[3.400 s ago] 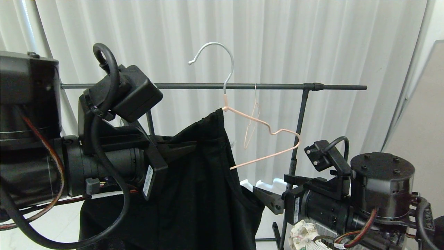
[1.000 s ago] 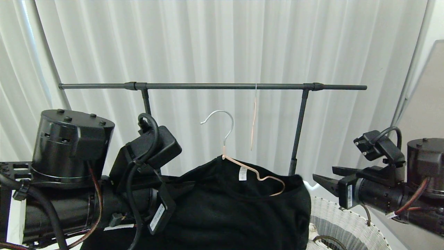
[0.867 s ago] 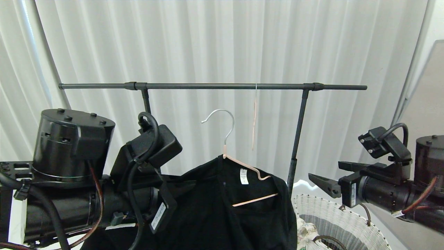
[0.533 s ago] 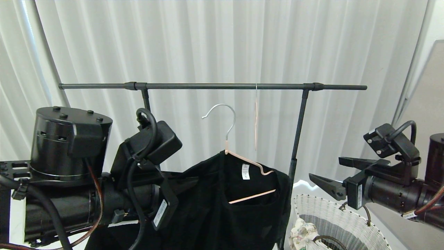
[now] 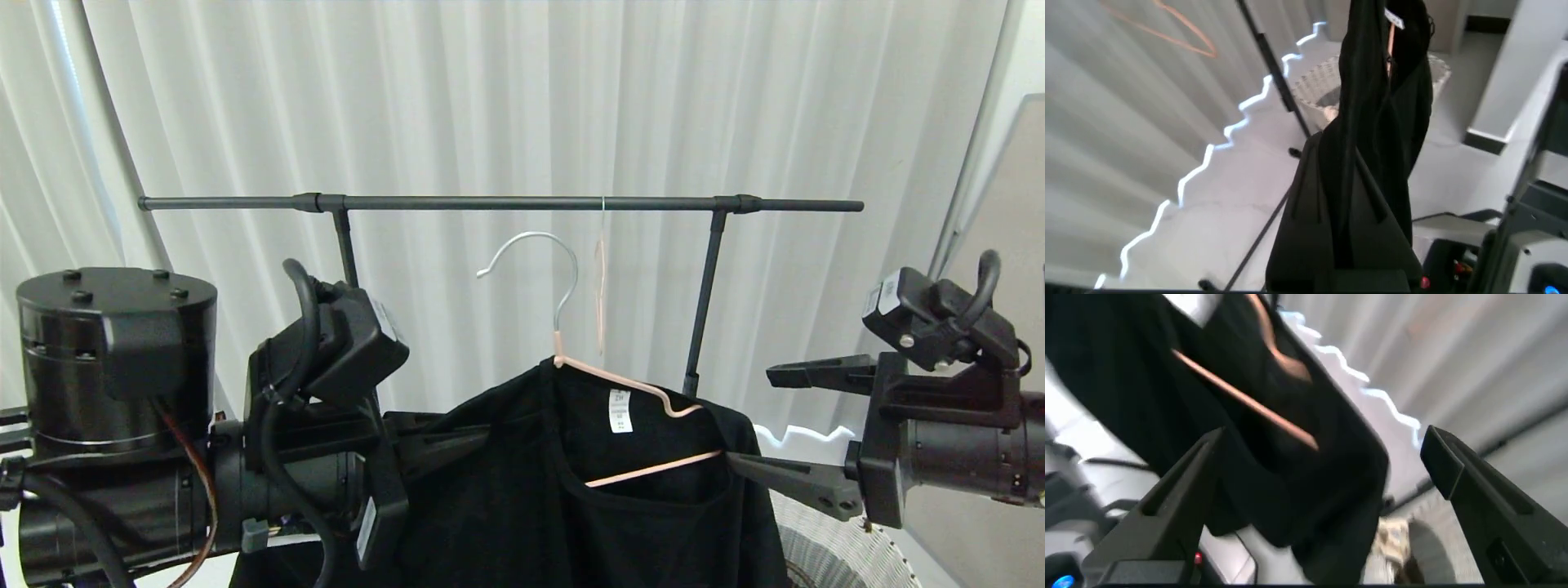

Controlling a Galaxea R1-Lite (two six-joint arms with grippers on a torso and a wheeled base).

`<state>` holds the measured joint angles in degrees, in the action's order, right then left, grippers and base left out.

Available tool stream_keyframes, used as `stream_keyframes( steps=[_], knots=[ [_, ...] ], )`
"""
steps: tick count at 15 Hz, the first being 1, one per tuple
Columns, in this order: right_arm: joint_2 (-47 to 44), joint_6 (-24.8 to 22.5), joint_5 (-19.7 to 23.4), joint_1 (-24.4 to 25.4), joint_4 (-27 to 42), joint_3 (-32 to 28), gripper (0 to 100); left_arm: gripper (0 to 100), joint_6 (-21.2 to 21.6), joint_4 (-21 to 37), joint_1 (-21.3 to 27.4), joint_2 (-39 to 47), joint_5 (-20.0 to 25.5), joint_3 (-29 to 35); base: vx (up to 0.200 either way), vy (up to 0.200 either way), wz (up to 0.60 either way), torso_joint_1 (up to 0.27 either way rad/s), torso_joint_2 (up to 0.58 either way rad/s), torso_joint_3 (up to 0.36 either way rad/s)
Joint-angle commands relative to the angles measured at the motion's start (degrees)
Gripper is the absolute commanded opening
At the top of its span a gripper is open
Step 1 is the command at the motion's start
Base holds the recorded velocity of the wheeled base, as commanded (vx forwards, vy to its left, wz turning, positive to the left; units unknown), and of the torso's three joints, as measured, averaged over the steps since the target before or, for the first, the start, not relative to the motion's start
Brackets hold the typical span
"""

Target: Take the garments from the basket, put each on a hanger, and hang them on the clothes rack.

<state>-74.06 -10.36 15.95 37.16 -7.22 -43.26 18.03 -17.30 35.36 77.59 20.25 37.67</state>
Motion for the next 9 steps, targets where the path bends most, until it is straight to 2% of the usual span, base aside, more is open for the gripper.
stream_keyframes(
  steps=[1,5,9],
  knots=[
    [-2.23,-0.54,0.84,5.65,4.76,-7.18,100,0,1.22,-0.98,0.23,-1.57,1.11,-3.04,0.0,0.0,0.0,0.0,0.0,0.0],
    [-9.26,-1.33,0.93,10.48,5.81,-9.65,100,0,2.8,-1.07,0.49,-2.53,3.04,-3.48,0.0,0.0,0.0,0.0,0.0,0.0],
    [-12.78,-1.42,0.84,11.62,7.66,-11.67,100,0,2.8,-1.07,2.87,-2.71,3.04,-3.39,0.0,0.0,0.0,0.0,0.0,0.0]
  ],
)
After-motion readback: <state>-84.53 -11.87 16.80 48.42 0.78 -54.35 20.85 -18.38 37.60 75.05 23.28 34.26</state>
